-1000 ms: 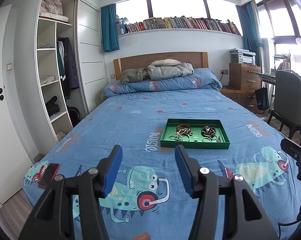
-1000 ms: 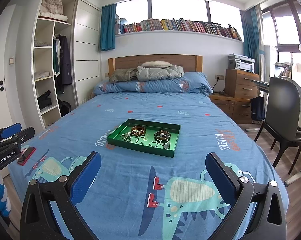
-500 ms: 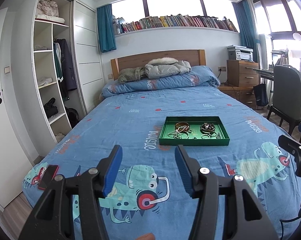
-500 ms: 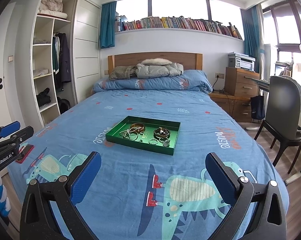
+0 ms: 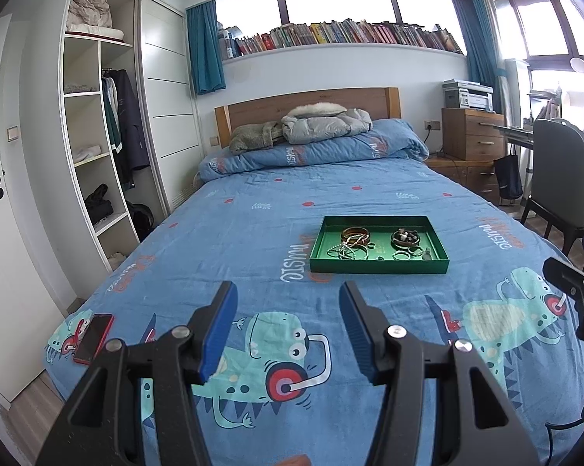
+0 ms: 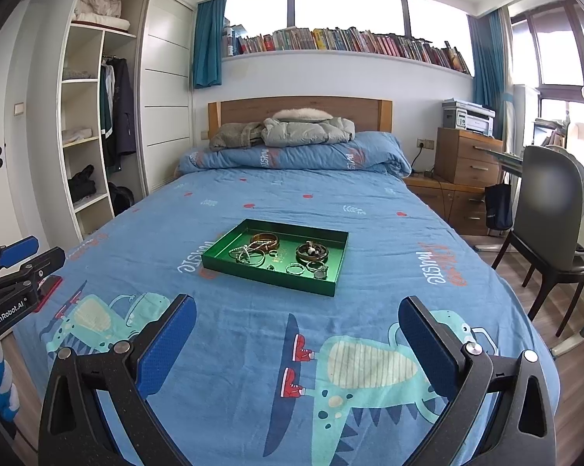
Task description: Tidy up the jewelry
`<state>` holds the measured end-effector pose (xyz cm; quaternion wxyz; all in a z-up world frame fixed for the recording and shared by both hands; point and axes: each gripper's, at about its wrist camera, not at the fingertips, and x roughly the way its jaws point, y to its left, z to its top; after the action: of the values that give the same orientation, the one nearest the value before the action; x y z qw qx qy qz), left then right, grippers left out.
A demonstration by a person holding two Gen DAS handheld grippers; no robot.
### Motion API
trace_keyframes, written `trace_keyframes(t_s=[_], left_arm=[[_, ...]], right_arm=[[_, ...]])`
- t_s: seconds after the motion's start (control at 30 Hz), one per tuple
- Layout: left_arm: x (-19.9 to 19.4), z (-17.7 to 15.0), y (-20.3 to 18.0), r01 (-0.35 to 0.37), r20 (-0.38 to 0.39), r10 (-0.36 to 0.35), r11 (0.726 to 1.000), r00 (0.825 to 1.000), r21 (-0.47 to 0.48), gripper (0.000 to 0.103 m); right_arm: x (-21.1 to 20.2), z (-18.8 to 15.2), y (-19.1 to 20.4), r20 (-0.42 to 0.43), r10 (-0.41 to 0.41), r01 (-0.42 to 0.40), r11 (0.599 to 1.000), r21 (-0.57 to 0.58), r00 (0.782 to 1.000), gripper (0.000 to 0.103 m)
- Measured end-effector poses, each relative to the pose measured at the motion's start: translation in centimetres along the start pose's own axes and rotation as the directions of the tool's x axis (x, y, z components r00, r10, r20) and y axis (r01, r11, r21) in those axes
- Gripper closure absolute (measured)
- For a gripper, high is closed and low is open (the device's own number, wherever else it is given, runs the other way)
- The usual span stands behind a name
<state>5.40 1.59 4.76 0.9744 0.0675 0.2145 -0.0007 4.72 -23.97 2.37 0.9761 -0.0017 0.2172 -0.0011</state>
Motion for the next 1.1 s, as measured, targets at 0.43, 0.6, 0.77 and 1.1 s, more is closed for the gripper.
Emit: trace_keyframes(t_s=[0.43,0.6,0.77,1.1], left_arm=[[0.3,-0.4,-0.5,0.01,-0.021,-0.009,1.0,1.0,0.015,0.05],[0.4,-0.5,-0.9,0.016,-0.027,-0.015,1.0,1.0,0.02,0.05],[0.4,-0.7,-1.1,0.017,-0.03,-0.016,1.0,0.999,0.021,0.05],[0.5,-1.1,-1.5,0.022,-0.039,-0.021,0.999,0.999,0.027,0.05]], right_arm=[[0.1,-0.4,-0.1,-0.003,-0.023,0.023,1.0,-0.012,1.0,0.0],[0.3,-0.5,-0.2,-0.007,-0.031,0.031,0.999,-0.013,0.999,0.0],[0.4,-0.7,-0.3,-0.012,-0.033,0.033,0.999,-0.01,0.999,0.0],[0.6,-1.1,-0.7,-0.022,-0.041,0.041,0.999,-0.005,0.999,0.0]])
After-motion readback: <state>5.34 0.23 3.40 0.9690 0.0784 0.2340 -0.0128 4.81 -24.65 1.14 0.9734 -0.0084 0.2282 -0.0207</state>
